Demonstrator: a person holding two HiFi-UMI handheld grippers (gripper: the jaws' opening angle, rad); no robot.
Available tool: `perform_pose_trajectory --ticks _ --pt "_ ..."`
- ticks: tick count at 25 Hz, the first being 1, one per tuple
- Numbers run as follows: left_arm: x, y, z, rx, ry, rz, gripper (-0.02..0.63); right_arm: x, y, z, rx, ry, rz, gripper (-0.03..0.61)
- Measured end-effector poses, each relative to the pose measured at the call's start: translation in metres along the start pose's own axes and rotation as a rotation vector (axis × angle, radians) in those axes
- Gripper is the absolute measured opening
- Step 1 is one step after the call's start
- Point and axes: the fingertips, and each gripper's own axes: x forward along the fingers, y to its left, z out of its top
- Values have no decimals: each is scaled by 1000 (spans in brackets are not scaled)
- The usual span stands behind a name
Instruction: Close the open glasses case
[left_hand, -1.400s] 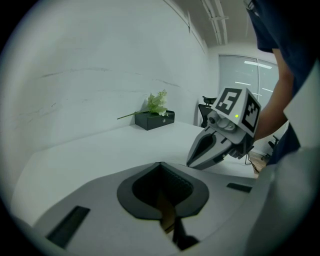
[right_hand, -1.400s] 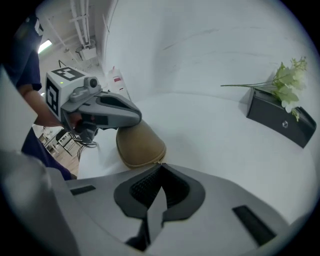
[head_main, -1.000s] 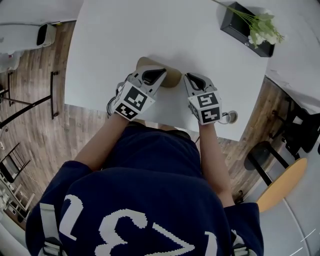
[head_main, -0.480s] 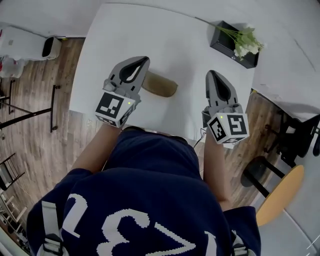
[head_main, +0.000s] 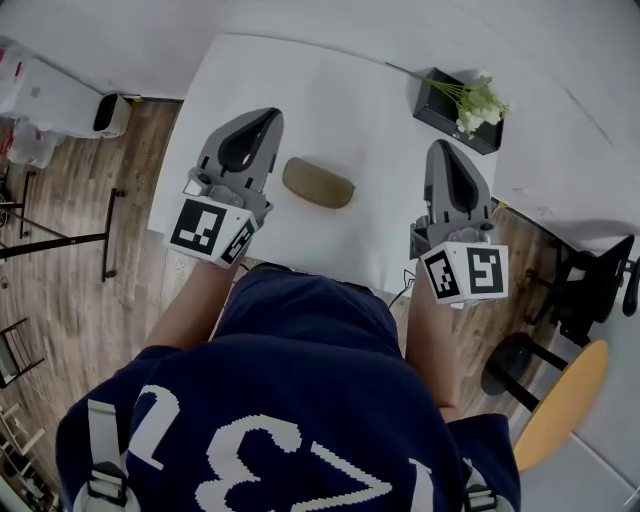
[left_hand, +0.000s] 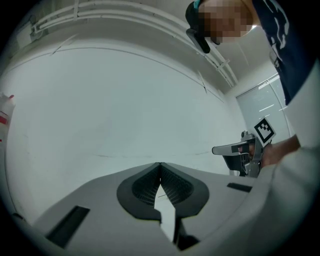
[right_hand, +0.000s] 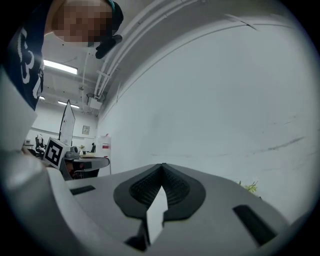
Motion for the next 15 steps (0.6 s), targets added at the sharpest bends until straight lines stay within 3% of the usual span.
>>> perform_pose_trajectory --ticks 15 --pt "-3 -3 16 16 -54 2 12 -12 4 20 -21 -55 -20 23"
